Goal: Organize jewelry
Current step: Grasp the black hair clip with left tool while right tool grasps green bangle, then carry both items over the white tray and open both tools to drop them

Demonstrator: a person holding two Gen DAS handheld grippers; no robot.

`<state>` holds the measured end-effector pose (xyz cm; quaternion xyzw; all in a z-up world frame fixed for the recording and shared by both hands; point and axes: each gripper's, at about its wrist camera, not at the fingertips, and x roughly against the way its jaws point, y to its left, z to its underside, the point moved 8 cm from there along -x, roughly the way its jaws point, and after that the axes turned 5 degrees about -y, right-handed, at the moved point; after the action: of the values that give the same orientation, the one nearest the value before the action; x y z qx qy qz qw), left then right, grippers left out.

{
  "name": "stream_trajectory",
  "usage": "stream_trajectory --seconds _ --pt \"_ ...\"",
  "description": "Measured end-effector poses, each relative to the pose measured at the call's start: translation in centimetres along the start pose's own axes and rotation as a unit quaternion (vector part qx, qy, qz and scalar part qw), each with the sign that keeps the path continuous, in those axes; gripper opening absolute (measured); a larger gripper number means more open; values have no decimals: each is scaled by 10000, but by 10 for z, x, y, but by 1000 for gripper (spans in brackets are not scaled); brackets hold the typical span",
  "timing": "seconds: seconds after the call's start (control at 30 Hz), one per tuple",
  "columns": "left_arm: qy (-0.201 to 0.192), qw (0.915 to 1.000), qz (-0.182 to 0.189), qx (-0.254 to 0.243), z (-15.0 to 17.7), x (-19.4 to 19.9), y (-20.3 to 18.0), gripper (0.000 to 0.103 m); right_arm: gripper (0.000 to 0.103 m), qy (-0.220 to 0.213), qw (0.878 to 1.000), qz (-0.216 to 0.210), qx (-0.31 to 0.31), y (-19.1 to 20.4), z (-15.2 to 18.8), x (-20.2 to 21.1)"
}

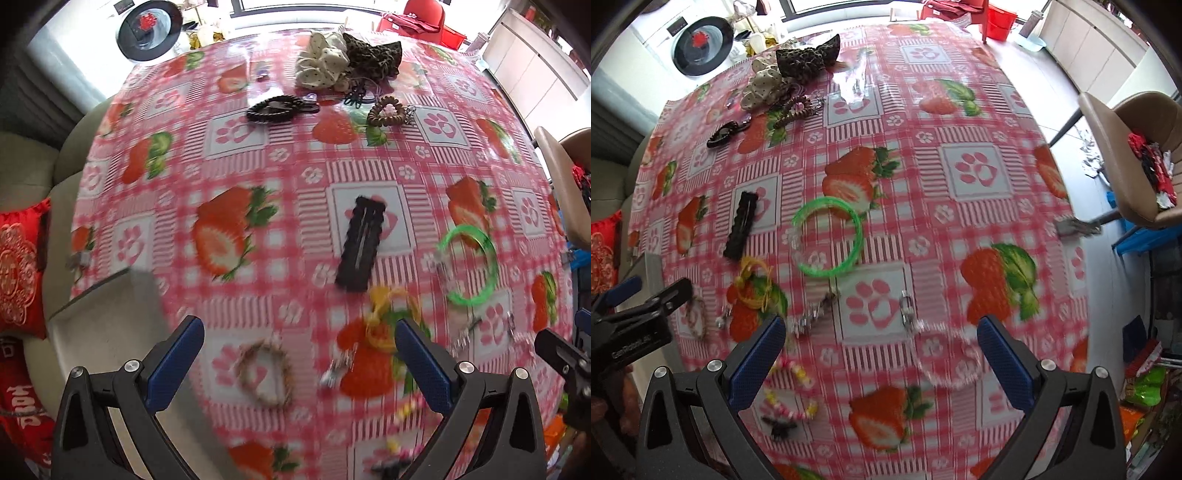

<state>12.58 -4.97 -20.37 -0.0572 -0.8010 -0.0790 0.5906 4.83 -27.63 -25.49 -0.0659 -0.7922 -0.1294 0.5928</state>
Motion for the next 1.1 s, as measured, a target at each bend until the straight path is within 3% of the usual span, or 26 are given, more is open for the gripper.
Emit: stream_trajectory --seconds 0.27,0.33,0.43,0.5,0.6,0.73,0.83,0.87,0.9,1.1 --pt "-102 9996 29 -266 -28 -51 -25 103 103 109 9999 -78 96 5 -26 -53" --pt "-55 9995 -2 -323 -30 -60 -28 94 101 117 9998 -89 104 5 -30 -63" --pt "-84 9996 73 -267 -34 -67 -32 93 97 154 9997 -93 142 7 -34 -76" --pt "-122 9995 114 -285 -38 -68 -35 90 84 161 9996 -98 190 8 -35 -80" --pt "-153 9991 291 -266 -43 -68 -45 73 70 175 9994 29 303 10 -37 -86" --pt "-223 9979 414 -447 -46 -63 -61 37 53 62 9981 183 583 17 -40 -87" --pt "-191 9977 486 -432 -47 -61 -72 37 27 5 9976 107 684 24 -38 -86" --pt "-190 9978 516 -383 -46 -60 -75 37 14 -5 9976 59 692 27 -38 -86" --pt "-192 9977 561 -318 -46 -58 -75 37 9 -12 9977 -12 674 28 -39 -86" --pt "-373 9969 688 -106 -50 -36 -71 37 7 -120 9983 -337 466 28 -35 -76"
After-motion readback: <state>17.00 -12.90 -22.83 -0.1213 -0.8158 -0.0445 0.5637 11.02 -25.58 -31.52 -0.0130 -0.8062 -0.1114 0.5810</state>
